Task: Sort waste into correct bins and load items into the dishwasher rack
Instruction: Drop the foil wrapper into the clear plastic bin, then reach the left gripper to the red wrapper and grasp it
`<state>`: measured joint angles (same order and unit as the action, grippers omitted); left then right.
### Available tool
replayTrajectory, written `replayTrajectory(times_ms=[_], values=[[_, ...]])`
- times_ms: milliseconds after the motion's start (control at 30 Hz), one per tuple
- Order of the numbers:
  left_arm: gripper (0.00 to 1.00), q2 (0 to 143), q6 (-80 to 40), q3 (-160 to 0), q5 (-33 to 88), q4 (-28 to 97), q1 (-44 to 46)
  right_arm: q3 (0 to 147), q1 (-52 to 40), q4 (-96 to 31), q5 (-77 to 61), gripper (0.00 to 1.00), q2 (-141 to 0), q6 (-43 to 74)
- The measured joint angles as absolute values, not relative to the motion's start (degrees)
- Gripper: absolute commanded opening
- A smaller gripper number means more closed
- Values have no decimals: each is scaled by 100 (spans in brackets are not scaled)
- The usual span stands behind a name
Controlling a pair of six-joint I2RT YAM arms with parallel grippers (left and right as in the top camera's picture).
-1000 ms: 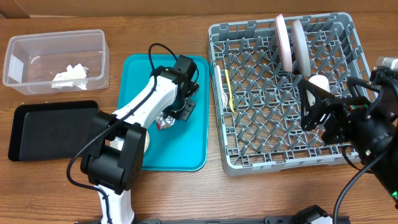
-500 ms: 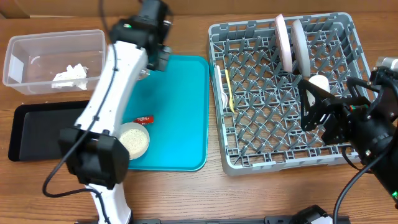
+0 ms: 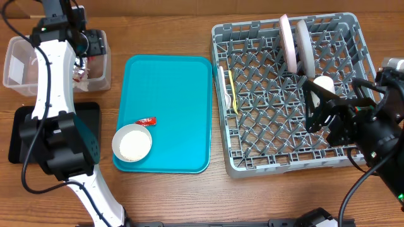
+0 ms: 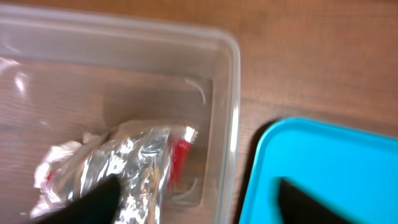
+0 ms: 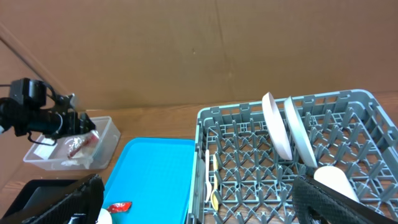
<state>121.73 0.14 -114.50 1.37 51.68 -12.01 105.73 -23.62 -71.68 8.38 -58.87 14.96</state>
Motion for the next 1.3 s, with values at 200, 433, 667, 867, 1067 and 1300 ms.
replayTrajectory(times_ms=[200, 433, 667, 867, 1067, 1300], values=[[78, 11968, 196, -11483, 322, 5789, -1096, 10573, -2362, -7166, 836, 100, -5887, 1498], [68, 11347, 209, -11574, 690, 8138, -196, 10573, -2362, -7166, 834, 100, -5887, 1496], [68, 11351, -163, -10678, 440, 8318, 878, 10573, -2362, -7161, 834, 100, -5887, 1496], [68, 11358, -891, -9063, 384, 7489, 967, 10573, -2362, -7168, 834, 100, -5887, 1496], [66, 11358, -1039, -8617, 320, 6630, 967, 10573, -2362, -7166, 834, 100, -5887, 1496], [63, 11358, -1037, -7981, 95, 6016, 967, 10573, -2362, -7166, 836, 100, -5887, 1498]])
